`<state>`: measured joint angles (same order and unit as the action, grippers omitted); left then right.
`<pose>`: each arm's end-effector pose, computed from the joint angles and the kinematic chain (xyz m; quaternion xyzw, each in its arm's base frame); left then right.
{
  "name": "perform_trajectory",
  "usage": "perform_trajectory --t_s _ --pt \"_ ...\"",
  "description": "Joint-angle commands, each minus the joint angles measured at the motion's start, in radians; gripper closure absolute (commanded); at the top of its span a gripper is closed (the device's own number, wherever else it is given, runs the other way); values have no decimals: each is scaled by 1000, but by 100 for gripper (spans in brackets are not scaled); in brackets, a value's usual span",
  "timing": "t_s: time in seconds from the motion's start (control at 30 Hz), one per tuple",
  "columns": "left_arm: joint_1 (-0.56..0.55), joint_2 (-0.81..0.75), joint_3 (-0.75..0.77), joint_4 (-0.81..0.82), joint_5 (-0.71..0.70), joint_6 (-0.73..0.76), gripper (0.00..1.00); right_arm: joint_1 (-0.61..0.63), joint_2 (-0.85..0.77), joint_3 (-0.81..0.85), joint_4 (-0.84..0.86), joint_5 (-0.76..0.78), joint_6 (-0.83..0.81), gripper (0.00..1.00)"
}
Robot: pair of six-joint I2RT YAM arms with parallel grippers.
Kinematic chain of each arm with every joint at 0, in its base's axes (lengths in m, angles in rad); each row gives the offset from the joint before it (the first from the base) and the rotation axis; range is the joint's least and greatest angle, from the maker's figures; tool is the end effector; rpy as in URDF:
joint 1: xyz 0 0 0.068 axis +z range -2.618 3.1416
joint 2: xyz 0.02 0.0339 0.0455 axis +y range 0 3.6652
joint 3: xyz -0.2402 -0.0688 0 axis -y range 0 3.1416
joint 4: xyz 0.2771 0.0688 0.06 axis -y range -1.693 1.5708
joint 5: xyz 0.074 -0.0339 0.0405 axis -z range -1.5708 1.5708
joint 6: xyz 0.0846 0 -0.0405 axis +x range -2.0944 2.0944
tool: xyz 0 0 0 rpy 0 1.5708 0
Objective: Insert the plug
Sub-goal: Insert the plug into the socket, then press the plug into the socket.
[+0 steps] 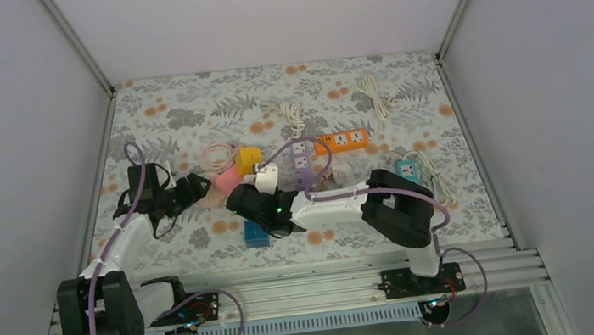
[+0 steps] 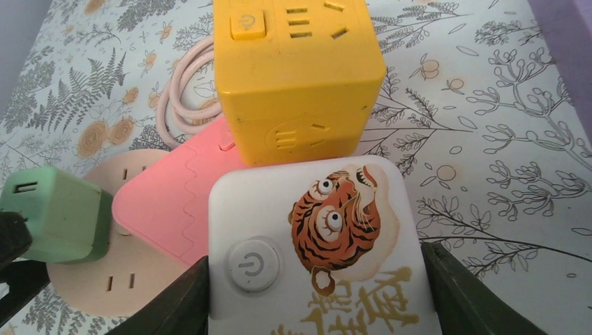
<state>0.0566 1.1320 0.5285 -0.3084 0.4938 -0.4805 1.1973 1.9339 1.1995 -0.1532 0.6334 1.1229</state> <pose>0.2729 -0.0247 0.1057 -0.1672 0.9056 -0.2921 0.2580 0.2075 0.3923 0.0866 0.0710 0.8986 0.1747 0.3961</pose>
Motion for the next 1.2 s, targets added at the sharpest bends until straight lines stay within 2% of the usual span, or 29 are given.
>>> perform_trajectory --t_s 0.0,0.07,0.2,0.33,0.4,0.57,0.7,0.8,0.87,1.0,1.17 --pt "-6 -2 -11 0 43 -14 20 -2 119 -78 -202 -159 29 81" --pt "-6 -4 -3 -2 42 -14 21 -3 60 -81 -175 -158 2 73" --pt "-6 -2 19 -16 23 -5 20 -19 -87 -75 -90 -174 -90 46" --pt "-6 4 36 -25 11 1 20 -61 -166 -44 -67 -234 -155 12" --pt "-6 6 41 -23 12 2 20 -83 -201 -46 -62 -263 -184 1" --pt "-6 9 44 -23 9 7 20 -153 -261 -76 -63 -386 -272 0" --pt "-5 4 49 -33 -2 12 20 -204 -252 -64 -85 -570 -430 1" --pt "-5 -3 53 -38 -10 15 20 -219 -220 -28 -158 -632 -501 2" --pt "-5 -3 55 -40 -13 16 19 -229 -196 -6 -210 -620 -491 4" --pt "-5 -4 51 -37 -14 16 19 -236 -171 -7 -201 -635 -454 8" --pt "-5 -10 48 -39 -11 15 19 -237 -113 34 -202 -645 -399 22"
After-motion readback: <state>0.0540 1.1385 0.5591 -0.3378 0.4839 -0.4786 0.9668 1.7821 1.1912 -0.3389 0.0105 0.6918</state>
